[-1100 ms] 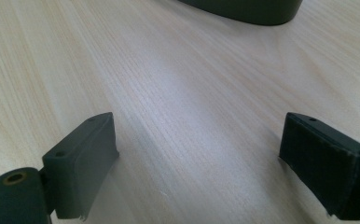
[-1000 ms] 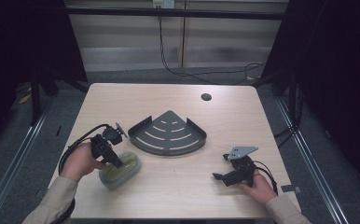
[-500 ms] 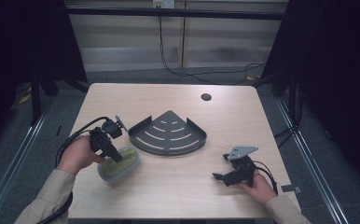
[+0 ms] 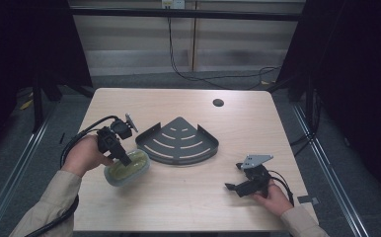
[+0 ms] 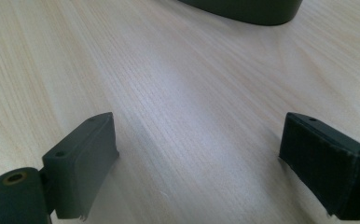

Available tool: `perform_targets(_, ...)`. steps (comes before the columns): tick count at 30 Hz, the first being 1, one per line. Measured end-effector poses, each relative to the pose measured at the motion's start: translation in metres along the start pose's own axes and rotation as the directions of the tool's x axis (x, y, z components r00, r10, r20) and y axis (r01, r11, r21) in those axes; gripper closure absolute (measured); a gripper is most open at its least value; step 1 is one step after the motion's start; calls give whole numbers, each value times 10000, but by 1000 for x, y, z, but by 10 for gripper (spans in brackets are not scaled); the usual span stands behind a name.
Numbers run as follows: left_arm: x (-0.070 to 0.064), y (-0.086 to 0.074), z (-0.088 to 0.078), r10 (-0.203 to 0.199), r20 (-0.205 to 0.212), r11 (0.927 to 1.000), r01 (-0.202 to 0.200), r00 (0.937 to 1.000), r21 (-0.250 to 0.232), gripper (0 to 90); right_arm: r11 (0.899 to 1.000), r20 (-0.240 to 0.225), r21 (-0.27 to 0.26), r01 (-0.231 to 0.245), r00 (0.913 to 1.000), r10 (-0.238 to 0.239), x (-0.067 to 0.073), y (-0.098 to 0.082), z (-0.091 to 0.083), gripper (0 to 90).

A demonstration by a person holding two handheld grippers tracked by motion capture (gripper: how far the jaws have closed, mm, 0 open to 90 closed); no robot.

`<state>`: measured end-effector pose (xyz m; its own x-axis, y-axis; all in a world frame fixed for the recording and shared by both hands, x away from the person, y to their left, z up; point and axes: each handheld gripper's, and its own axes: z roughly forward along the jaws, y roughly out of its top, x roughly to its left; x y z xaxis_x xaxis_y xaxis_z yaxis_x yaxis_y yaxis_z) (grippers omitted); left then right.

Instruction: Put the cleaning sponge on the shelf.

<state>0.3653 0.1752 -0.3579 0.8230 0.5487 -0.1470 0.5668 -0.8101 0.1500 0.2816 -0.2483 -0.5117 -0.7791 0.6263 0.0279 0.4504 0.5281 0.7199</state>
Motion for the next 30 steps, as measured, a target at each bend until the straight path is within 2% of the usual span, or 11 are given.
perform_targets(11,-2,11,-13,160,-69,9999,-160,9998,-52,720,10000,4,3,-33,10000,33,0,0,0,104)
perform_targets(30,1,33,-22,41,-136,9999,-43,9999,-157,720,10000,4,-1,-12,10000,12,0,0,0,104)
